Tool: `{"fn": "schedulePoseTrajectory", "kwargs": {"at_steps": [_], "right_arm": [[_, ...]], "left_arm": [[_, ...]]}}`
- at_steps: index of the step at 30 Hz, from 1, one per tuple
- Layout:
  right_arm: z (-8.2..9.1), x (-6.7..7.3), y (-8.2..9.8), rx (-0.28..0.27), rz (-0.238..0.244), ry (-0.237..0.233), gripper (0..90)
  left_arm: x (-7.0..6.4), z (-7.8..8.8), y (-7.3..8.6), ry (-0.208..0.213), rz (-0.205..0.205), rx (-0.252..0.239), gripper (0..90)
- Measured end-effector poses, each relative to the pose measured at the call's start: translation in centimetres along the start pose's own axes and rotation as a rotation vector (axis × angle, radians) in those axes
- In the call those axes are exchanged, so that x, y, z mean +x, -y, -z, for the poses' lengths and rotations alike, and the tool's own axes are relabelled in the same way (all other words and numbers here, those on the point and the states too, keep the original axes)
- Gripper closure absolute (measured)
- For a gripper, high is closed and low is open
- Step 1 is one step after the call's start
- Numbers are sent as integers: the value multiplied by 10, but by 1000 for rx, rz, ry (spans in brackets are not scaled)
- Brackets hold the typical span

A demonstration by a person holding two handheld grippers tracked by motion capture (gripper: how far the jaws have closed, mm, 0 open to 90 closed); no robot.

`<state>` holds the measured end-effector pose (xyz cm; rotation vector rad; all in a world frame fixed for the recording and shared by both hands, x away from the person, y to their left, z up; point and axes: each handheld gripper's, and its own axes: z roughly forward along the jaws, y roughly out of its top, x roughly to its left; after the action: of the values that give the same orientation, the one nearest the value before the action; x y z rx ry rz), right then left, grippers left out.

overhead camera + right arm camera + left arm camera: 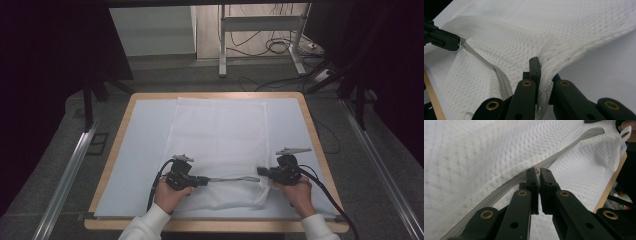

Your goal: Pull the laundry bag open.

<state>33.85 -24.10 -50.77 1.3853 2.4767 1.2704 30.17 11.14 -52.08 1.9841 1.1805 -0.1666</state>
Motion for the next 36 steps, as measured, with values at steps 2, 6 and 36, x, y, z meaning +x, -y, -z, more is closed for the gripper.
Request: {"fn": "schedulePoseTrajectory", "kwargs": {"at_steps": [2, 6, 36], "right_arm": [[0, 0, 0, 0, 4, 0, 881], [1, -2, 0, 0, 6, 8, 881], [4, -3, 0, -8, 16, 28, 881]], "left_arm": [[2, 1, 1, -9, 6, 2, 868], [7, 6, 4, -24, 15, -2, 868], [26, 33, 19, -54, 54, -40, 868]]}}
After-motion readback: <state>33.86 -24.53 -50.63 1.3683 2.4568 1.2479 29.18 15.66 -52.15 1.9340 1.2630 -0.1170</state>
